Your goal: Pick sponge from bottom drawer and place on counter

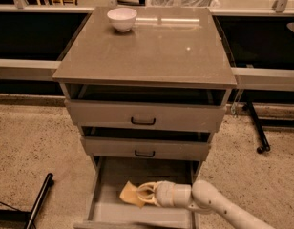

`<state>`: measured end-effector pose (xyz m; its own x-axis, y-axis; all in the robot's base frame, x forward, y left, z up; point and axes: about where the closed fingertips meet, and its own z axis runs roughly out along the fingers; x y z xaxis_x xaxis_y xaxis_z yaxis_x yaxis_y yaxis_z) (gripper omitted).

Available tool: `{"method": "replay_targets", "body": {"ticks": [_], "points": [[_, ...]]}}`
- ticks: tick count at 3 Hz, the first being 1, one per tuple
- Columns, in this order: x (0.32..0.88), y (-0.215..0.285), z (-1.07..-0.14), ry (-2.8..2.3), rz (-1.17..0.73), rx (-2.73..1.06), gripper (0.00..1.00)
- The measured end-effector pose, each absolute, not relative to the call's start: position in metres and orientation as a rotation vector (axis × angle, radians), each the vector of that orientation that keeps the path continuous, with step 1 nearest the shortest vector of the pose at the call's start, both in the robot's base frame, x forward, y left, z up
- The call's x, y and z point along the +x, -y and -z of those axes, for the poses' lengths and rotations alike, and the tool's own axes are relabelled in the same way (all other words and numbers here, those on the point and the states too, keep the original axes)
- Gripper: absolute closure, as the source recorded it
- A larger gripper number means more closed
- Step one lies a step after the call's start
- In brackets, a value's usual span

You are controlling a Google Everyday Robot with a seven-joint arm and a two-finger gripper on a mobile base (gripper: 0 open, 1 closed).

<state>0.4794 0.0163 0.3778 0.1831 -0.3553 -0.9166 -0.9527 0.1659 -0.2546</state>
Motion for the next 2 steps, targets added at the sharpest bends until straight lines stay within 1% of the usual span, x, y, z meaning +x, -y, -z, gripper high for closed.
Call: {"method": "replay_targets", "body": {"ticks": [1, 2], "points": [[0.492, -0.011, -0.439, -1.263, -0.691, -1.400, 1.00], [0.493, -0.001, -0.523, -1.209, -0.660, -1.433, 1.00]]}}
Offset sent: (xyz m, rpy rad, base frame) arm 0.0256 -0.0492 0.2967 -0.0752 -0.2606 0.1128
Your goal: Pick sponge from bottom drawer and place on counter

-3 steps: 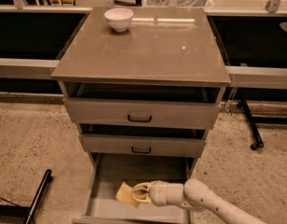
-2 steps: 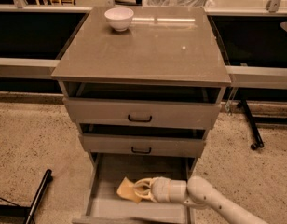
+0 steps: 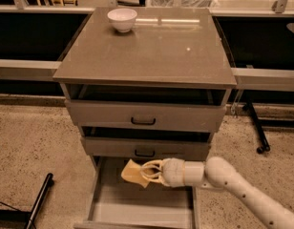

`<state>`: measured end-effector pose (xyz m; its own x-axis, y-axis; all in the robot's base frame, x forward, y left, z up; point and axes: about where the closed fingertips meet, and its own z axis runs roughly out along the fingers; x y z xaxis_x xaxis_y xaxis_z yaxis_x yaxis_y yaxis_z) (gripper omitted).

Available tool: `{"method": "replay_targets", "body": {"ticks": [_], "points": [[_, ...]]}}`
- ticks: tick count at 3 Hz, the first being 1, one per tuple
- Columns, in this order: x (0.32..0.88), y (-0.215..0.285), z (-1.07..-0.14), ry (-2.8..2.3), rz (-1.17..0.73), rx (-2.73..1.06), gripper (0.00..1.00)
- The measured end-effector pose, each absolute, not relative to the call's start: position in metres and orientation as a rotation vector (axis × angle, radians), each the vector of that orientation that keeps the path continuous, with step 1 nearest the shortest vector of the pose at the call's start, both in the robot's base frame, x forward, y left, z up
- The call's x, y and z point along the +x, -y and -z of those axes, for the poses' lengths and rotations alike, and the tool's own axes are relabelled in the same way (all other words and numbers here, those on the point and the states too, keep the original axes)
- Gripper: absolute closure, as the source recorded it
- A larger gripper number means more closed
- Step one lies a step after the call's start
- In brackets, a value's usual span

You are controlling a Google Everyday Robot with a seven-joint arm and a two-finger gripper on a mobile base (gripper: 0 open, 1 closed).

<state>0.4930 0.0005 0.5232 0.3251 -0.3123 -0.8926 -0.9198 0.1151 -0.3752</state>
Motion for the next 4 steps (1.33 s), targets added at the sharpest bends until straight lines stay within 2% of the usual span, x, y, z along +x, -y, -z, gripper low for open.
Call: {"method": "replay_targets", "body": {"ticks": [1, 2, 4], "points": [[0.494, 0.006, -0.609, -1.155, -0.571, -1.533, 1.00], [0.497, 0.009, -0.641, -1.132, -0.496, -1.603, 1.00], [0.510, -0.002, -0.654, -1.087, -0.513, -1.630, 1.00]]}}
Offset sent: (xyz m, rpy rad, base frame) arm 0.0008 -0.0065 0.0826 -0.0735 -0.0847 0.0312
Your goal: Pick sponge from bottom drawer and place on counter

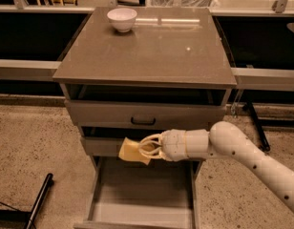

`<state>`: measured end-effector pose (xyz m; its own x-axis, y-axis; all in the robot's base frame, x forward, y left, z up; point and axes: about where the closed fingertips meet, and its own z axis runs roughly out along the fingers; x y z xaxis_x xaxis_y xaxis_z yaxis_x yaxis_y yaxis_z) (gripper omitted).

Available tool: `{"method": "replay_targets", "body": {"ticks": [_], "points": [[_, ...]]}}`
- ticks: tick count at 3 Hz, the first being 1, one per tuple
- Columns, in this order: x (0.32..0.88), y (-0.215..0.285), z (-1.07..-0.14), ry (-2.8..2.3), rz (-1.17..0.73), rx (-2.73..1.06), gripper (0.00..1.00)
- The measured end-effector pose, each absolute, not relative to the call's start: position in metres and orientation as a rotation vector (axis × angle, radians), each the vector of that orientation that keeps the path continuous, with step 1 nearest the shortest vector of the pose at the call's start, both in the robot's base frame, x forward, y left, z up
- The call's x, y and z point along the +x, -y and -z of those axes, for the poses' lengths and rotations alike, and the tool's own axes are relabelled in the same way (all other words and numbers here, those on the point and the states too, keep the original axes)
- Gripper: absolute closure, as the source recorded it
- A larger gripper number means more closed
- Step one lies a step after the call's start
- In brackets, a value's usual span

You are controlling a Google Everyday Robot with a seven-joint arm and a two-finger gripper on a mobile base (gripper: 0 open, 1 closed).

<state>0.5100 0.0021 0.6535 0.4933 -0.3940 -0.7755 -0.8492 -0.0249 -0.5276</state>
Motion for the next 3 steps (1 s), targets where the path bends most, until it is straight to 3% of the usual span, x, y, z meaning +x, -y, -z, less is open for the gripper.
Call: {"method": "replay_targets", "body": {"ticks": [3], "points": [[0.582, 0.009, -0.860, -0.902, -0.369, -1.633, 1.00]]}}
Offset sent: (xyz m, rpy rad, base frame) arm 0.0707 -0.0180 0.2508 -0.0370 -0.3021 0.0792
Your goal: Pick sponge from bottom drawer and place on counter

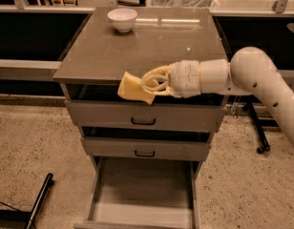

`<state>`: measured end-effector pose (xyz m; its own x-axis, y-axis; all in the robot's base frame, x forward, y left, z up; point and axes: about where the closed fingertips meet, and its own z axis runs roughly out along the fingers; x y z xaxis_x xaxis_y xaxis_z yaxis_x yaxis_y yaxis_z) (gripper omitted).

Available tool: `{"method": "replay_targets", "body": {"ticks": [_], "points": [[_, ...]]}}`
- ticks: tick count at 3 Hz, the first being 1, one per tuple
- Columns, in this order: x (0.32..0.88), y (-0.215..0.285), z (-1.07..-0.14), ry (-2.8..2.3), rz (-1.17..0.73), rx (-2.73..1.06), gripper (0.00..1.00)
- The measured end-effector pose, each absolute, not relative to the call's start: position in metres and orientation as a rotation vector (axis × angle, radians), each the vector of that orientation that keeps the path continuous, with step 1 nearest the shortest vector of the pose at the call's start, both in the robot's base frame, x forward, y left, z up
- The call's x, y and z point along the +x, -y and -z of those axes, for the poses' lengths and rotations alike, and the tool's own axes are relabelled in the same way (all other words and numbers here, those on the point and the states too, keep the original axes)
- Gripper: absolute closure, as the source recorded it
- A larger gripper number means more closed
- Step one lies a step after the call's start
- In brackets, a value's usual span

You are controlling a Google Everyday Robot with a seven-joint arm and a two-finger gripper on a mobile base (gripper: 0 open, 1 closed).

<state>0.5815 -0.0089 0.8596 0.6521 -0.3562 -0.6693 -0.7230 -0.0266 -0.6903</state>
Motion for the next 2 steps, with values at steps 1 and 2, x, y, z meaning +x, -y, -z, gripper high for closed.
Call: {"method": "replay_targets", "body": {"ticks": [1, 2], "points": [[0.613, 0.011, -0.902, -0.983, -0.381, -1.492, 1.00], [0.646, 0.006, -0.926, -1.100, -0.353, -1.330, 1.00]]}}
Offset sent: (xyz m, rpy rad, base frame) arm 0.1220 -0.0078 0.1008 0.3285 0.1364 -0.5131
